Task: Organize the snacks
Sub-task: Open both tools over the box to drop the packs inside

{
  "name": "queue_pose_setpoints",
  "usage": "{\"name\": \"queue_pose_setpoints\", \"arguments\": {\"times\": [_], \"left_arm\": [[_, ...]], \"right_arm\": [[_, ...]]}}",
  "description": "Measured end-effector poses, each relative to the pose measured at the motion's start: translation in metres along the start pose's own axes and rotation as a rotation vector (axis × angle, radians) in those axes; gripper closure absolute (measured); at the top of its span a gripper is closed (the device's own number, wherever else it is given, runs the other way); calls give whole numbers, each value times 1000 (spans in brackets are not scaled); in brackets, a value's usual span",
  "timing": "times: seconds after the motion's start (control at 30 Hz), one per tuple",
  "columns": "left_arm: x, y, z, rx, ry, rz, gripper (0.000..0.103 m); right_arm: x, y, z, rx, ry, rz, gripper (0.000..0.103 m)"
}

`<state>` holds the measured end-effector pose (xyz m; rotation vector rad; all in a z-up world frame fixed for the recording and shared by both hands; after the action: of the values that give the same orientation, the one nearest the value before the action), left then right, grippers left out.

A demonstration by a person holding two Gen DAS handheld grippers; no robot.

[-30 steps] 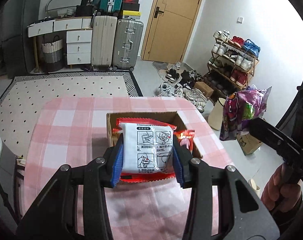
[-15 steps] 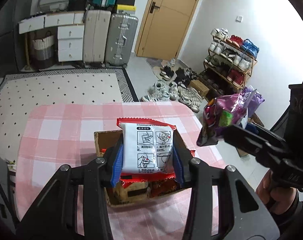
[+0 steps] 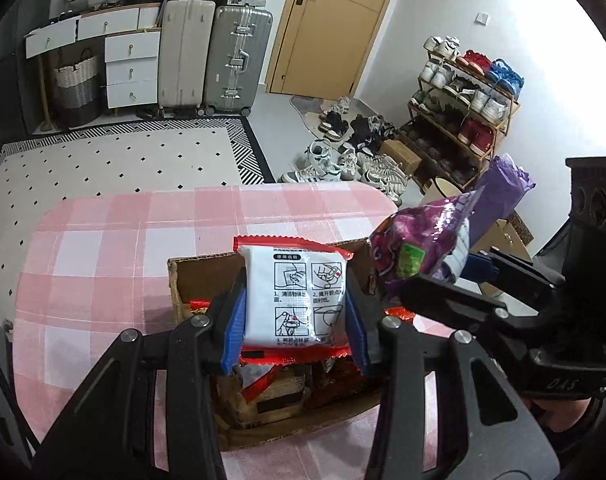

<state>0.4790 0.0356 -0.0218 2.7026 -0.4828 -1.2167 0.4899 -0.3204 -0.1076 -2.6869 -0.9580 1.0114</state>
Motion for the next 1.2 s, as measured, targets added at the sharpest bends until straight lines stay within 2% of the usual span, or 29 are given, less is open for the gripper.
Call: {"name": "queue_pose_setpoints", "arguments": {"times": [0.17, 0.27, 0.33, 0.4, 0.5, 0.67, 0.93, 1.2], "left_arm": [[18, -5, 2, -10, -29, 1, 63], [25, -7, 3, -14, -51, -21, 62], [26, -9, 3, -19, -50, -14, 55], [27, -11, 4, -18, -67, -6, 32], [21, -15, 7, -20, -48, -28, 23], [7, -23, 11, -49, -25, -40, 23], [-27, -14, 22, -38, 12, -63, 21], [-77, 2, 36, 1, 99, -118, 19]], "right_arm": [[15, 11, 3, 10, -26, 6, 49], [22, 11, 3, -5, -37, 24, 44], [21, 12, 4, -11, -36, 27, 38], [16, 11, 6, -14, -10, 24, 27], [6, 12, 6, -21, 17, 36, 27], [-17, 11, 7, -21, 61, 33, 27], [-63, -3, 5, -32, 146, 36, 18], [-97, -22, 22, -45, 181, 53, 12]]}}
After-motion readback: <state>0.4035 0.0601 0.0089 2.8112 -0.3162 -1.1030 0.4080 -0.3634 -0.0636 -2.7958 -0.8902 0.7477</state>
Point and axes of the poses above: each gripper's, at about its wrist camera, not at the fingertips, and x roughly the way its jaws point, y to its right, z to its underside, the point moved 2 cm from there along x, roughly the way its jaws point
